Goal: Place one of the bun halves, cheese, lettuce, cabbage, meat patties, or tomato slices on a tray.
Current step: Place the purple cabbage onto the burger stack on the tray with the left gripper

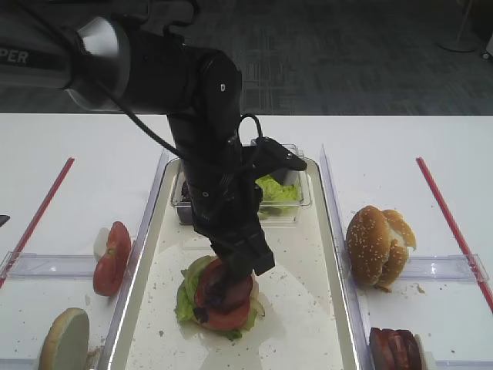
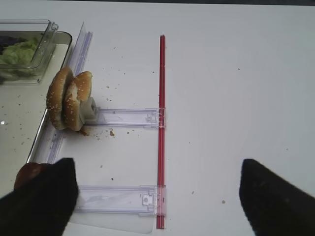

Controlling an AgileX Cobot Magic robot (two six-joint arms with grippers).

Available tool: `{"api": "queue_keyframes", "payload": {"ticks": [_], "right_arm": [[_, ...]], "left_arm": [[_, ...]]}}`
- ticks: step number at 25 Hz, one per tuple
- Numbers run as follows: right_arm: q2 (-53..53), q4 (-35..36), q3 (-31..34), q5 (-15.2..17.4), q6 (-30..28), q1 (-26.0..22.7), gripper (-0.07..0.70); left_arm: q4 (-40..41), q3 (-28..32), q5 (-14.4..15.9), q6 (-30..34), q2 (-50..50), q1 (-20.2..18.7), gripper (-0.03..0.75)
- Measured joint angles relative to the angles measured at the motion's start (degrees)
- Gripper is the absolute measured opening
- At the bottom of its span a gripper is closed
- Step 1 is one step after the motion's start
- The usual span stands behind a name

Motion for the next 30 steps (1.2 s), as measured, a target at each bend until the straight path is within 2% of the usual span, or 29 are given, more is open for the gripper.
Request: {"api": "queue_keyframes", "payload": {"ticks": [4, 12, 16, 20, 22, 26, 30], "right_arm": [[0.0, 0.0, 0.0, 0.0, 0.0, 0.0, 0.678], [0.0, 0.0, 0.0, 0.0, 0.0, 0.0, 0.678], [0.0, 0.0, 0.0, 0.0, 0.1, 0.0, 0.678], [0.0, 0.0, 0.0, 0.0, 0.1, 0.0, 0.678], [0.0, 0.0, 0.0, 0.0, 0.1, 0.0, 0.678], [0.0, 0.0, 0.0, 0.0, 0.1, 0.0, 0.678], [0.0, 0.0, 0.0, 0.0, 0.1, 0.0, 0.678]], "left_arm": [[0.0, 0.0, -0.1, 0.4, 0.0, 0.0, 0.3], [0.0, 0.0, 0.0, 1.2, 0.0, 0.0, 0.473], [0.0, 0.0, 1.7, 1.1, 0.0, 0.0, 0.489], [0.0, 0.0, 2.2, 1.0, 0.0, 0.0, 0.491], [0.0, -0.9, 3.7, 1.0, 0.0, 0.0, 0.493], [0.0, -5.6, 8.1, 0.5, 0.0, 0.0, 0.494], [0.0, -12.2, 8.9, -0.5, 0.0, 0.0, 0.493]]}}
